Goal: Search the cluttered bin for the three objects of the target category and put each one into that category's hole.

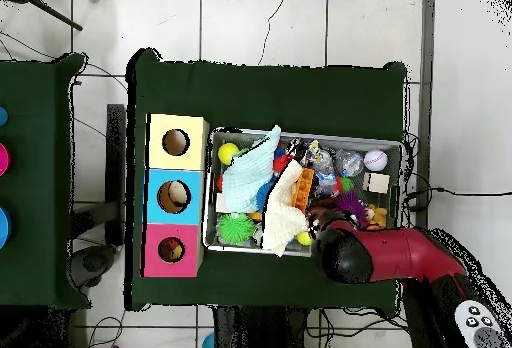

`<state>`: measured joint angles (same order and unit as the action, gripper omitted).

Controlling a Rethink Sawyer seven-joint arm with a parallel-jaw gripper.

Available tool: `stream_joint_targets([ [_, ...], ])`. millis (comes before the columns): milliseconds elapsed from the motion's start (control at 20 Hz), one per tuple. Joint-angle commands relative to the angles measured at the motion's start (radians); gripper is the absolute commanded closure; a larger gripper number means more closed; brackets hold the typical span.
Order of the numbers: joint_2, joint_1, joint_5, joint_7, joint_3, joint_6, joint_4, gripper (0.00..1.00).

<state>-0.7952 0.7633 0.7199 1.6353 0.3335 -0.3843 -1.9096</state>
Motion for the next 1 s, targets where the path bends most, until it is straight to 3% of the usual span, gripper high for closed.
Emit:
stream_joint_targets([
  [50,0.001,0.029,0.138,-0.187,0.034,-0.059,0.099,0.00],
  [400,-0.008,0.069,0.185,-0.258,0.068,-0.088,0.130,0.00],
  [1000,0.075,0.199,0.268,-0.390,0.186,-0.086,0.218,0.00],
])
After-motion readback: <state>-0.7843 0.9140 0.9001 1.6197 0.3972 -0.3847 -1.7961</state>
